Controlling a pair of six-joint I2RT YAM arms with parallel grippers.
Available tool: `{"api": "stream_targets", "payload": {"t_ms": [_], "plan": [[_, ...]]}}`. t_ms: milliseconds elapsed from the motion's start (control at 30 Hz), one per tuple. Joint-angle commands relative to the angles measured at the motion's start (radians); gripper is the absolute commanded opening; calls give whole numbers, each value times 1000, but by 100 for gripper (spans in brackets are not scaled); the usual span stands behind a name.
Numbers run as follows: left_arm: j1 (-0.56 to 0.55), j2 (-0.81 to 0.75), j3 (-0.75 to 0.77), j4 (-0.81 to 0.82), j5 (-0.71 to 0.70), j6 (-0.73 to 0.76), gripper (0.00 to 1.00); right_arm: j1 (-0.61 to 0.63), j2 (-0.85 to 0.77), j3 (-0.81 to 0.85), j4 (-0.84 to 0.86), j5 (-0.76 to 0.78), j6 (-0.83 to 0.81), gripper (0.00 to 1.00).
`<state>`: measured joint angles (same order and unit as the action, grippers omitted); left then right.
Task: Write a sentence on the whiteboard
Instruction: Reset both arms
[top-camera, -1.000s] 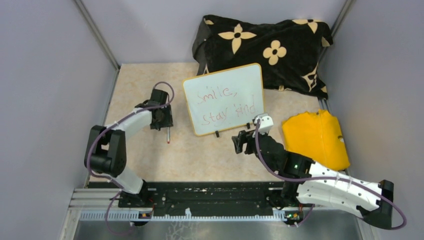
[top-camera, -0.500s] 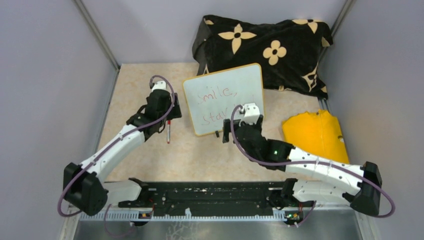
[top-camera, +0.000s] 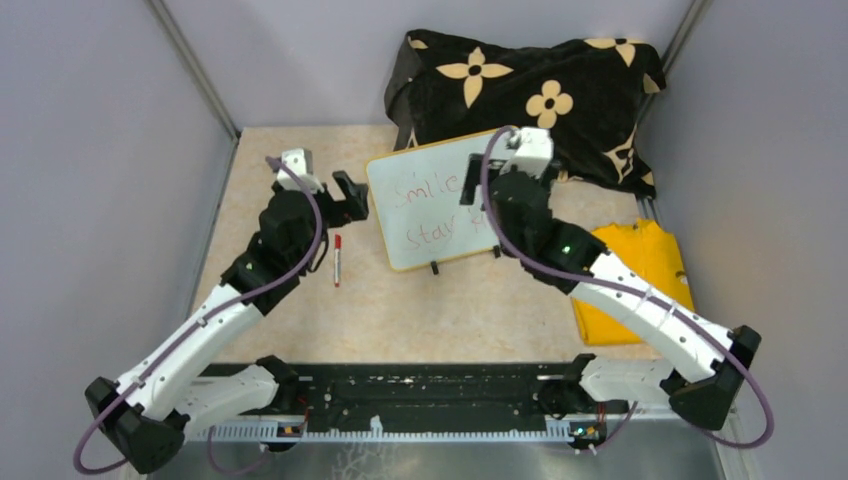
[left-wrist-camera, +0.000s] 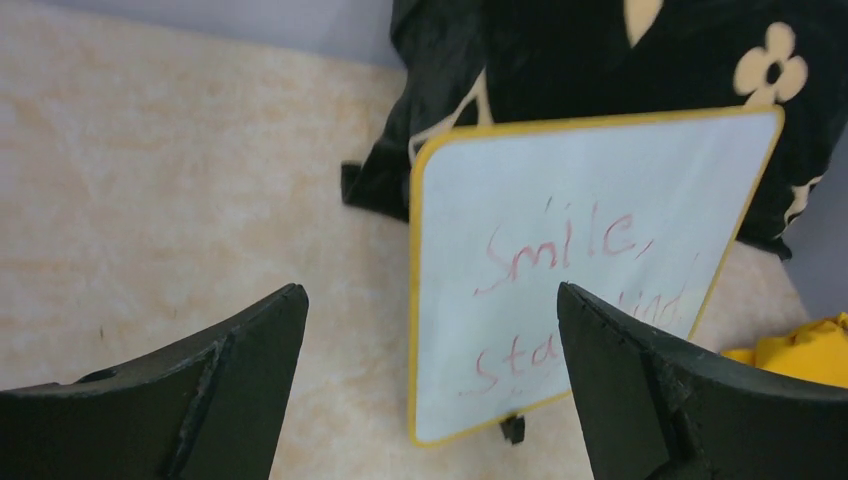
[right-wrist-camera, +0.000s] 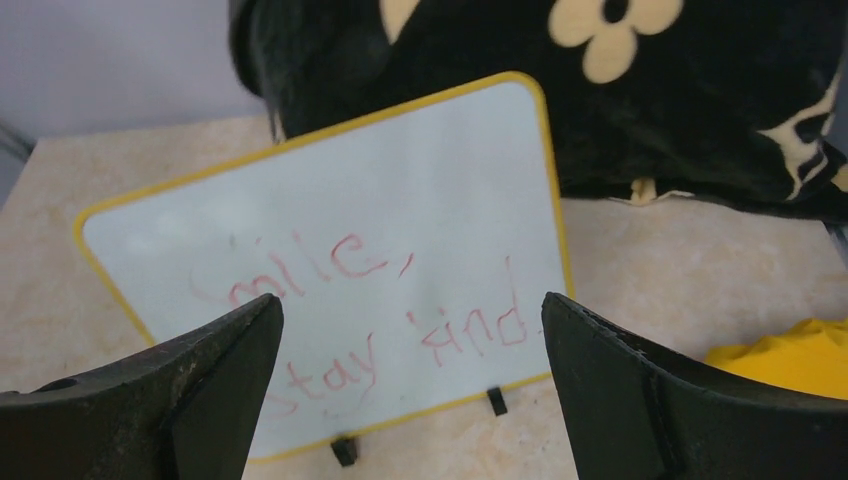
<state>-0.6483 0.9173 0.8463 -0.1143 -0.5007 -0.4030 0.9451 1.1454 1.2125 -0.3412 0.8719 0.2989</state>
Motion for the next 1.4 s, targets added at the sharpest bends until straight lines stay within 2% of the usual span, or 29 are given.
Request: {"api": "stream_targets", "payload": {"t_ms": [0, 33, 100, 200, 267, 367, 500, 633, 900, 1033, 1200, 1367], "plan": [[-4, 130, 287, -161, 57, 192, 99, -184, -102, 46, -9, -130, 156, 99], [-4, 153, 320, -182, 71, 224, 99, -194, -142, 4, 35, -121, 143, 99], [-5, 166, 325, -185, 57, 193, 99, -197, -242, -99, 151, -109, 76, 99], [-3, 119, 163, -14, 105, 240, 99, -197, -402, -246, 280, -103, -30, 98], [-4, 85, 88, 33, 154, 236, 99, -197, -476, -304, 281, -53, -79, 98], [-4, 46, 77, 29, 201, 241, 99, -197, -559, -384, 270, 27, -162, 98], [-4, -12, 36, 57, 206, 254, 99, -196, -636, -452, 173, -7, -130, 98], [-5, -33, 6, 98, 210, 281, 99, -194, -641, -481, 145, -61, -100, 99], [-5, 3, 35, 62, 202, 258, 99, -195, -584, -517, 270, -102, -119, 99], [-5, -19, 4, 101, 211, 254, 99, -194, -600, -580, 331, -173, -140, 99], [-5, -50, -34, 156, 196, 245, 99, -194, -654, -659, 462, -187, -145, 99], [-4, -72, -79, 205, 190, 244, 99, -194, -646, -660, 471, -198, -136, 99]]}}
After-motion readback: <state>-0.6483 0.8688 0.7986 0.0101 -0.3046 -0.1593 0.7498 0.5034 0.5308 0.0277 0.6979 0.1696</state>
